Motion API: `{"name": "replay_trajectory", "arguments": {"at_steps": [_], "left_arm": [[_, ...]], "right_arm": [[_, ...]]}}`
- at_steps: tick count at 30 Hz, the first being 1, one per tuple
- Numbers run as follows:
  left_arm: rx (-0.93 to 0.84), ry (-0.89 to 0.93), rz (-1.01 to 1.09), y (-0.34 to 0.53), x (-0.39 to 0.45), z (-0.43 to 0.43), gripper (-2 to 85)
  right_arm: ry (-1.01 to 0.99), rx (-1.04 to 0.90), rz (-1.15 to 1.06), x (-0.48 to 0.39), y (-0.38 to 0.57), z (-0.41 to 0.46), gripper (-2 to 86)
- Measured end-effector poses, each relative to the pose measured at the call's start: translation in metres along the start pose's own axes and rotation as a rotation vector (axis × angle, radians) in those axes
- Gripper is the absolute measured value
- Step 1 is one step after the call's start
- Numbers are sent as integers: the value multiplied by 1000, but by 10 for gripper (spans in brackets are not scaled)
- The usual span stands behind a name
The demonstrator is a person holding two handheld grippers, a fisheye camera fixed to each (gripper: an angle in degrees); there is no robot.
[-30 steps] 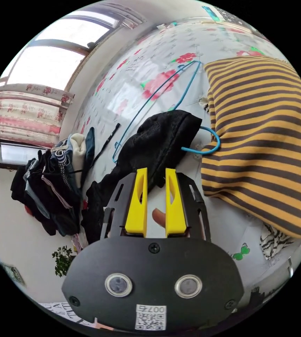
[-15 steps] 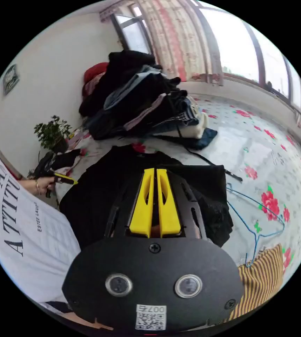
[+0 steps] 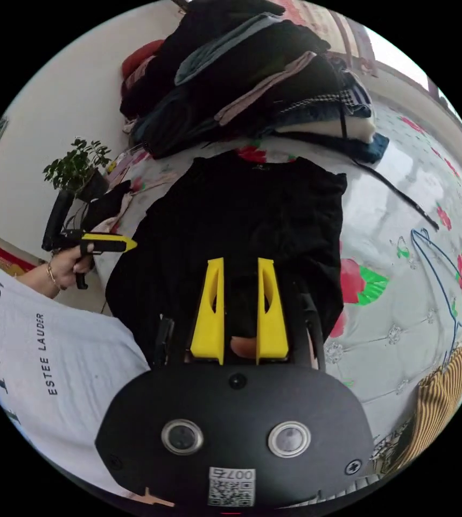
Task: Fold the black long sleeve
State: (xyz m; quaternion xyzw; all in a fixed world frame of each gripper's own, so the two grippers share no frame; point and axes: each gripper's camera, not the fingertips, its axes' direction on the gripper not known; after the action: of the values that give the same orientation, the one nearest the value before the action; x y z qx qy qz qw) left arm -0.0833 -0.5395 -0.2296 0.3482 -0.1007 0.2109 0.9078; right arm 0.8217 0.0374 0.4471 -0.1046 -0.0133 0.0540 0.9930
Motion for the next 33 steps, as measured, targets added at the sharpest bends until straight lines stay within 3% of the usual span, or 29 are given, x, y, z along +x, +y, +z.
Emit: {"name": "replay_trajectory", "arguments": {"at_steps": [4, 8, 10, 12, 17, 22, 28, 31, 33], "left_arm": [[-34, -5, 6, 4, -2, 9, -9], [-65, -29, -8, 17, -12, 12, -10], [-65, -40, -23, 24, -19, 10, -10], [-52, -50, -46, 33, -29, 6, -9], [-27, -44, -83, 48, -44, 2, -10], [29, -24, -113, 66, -52, -6, -9], [88, -66, -164, 116, -71, -28, -10], [82, -111, -204, 148, -88, -36, -10], [77, -141, -226, 171, -98, -40, -10]], "right_arm": [[97, 36, 131, 46, -41, 12, 65], [96, -177, 148, 64, -52, 77, 48], [173, -69, 122, 55, -43, 71, 34], [163, -95, 110, 49, -42, 69, 23], [63, 142, -97, -20, -41, 3, 9], [-124, 205, -394, -133, -33, -23, 7], [-363, 52, -633, -248, 9, 32, 17], [-400, -138, -695, -271, 24, 65, 27], [-378, -148, -672, -267, 28, 67, 32]]}}
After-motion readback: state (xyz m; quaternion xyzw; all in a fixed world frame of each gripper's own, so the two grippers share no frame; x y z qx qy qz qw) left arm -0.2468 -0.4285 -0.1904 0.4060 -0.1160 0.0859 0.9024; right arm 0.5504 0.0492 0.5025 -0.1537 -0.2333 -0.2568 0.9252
